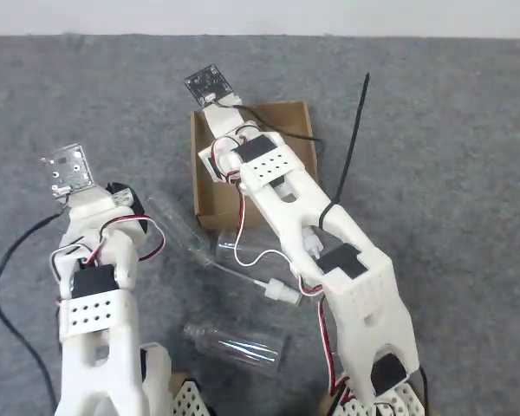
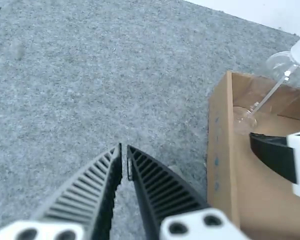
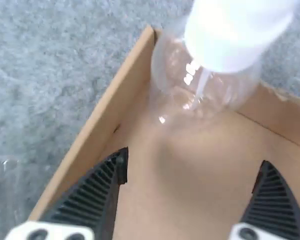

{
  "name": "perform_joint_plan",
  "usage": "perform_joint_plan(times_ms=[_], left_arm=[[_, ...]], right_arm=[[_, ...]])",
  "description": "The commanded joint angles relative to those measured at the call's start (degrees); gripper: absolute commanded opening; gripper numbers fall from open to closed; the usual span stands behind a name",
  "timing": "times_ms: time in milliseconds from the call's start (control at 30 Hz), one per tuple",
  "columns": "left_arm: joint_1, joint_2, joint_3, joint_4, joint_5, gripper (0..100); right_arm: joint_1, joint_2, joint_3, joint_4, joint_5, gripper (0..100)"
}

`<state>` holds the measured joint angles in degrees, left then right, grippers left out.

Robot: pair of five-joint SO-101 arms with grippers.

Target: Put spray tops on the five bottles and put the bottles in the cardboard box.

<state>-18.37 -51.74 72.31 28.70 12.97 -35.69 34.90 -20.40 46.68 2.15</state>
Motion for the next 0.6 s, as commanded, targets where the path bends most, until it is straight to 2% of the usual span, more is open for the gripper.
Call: perform_joint_plan(times_ms=[0,567], left_arm=[[-2.11,-2.73,-0.84,-1.85,-0.26,1],[-3.78,-2.73,-0.92,-1.85,-0.18,1]], right_arm=[[-0.22,-7.52,-0.97,4.00,-0.62,32.9],[-0.13,-23.25,-0.97,23.08,-0.09,32.9]])
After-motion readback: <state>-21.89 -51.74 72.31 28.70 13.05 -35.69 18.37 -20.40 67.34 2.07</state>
